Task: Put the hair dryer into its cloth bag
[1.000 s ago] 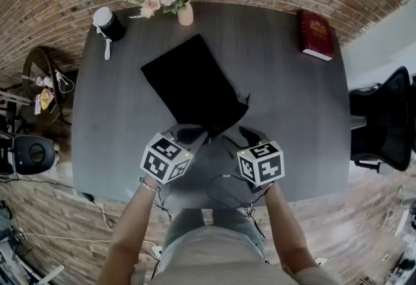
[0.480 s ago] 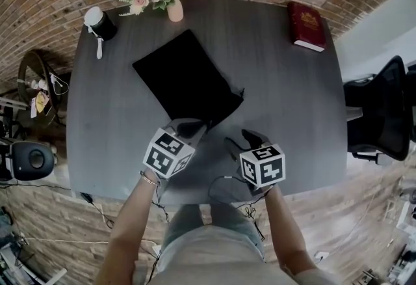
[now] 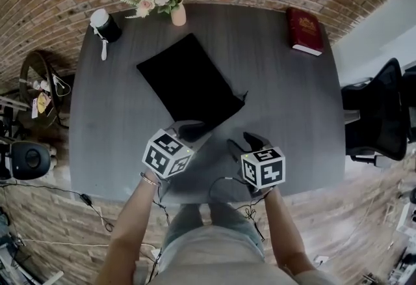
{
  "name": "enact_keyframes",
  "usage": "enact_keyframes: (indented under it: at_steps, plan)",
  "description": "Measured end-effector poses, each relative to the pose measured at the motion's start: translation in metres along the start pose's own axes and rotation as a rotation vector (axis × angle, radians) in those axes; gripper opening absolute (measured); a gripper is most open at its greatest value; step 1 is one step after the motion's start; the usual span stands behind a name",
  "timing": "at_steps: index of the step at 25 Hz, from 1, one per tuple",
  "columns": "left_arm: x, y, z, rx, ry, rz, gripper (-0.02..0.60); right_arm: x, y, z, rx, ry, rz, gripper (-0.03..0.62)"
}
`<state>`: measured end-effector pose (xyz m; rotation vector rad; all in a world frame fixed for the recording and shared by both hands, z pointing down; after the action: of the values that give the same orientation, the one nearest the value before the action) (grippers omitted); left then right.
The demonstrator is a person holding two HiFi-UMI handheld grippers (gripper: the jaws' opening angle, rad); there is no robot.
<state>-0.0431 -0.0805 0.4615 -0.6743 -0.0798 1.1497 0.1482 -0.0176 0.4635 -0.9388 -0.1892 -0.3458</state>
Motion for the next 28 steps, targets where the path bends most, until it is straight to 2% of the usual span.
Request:
enact_keyframes:
  at_steps: [8, 10, 13, 16, 19, 22, 28]
  plan:
    - [0.013, 0.031, -0.001, 0.098, 0.059, -0.042, 0.107, -0.005, 0.019, -0.008, 0.062, -0.009, 0.02, 0.212]
    - [0.018, 0.039, -0.001, 0.094, 0.044, -0.072, 0.112, -0.005, 0.026, -0.011, 0.081, -0.012, 0.021, 0.212]
    - [0.022, 0.051, -0.006, 0.086, -0.013, -0.177, 0.112, -0.005, 0.036, -0.019, 0.119, -0.011, 0.024, 0.209]
    - [0.026, 0.065, -0.014, 0.118, -0.054, -0.235, 0.112, -0.005, 0.046, -0.027, 0.159, -0.01, 0.032, 0.204]
    - [0.029, 0.081, -0.025, 0.196, -0.045, -0.257, 0.112, -0.002, 0.056, -0.039, 0.21, -0.011, 0.041, 0.189]
    - [0.03, 0.102, -0.04, 0.297, -0.026, -0.321, 0.112, 0.0, 0.073, -0.056, 0.274, -0.001, 0.056, 0.176]
    - [0.028, 0.157, -0.085, 0.544, 0.013, -0.579, 0.112, -0.002, 0.118, -0.1, 0.492, 0.019, 0.089, 0.139]
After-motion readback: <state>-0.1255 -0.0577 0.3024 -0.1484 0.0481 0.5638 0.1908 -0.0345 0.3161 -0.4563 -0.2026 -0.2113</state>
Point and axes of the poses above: the fingertips, and each gripper's own axes: y backward along the fingers, x to its right, z out of its underside, the point moved 10 cm from there along y, backward along the fingers, and after that the axes turned 5 degrees about -y, right-handed, at the moved point
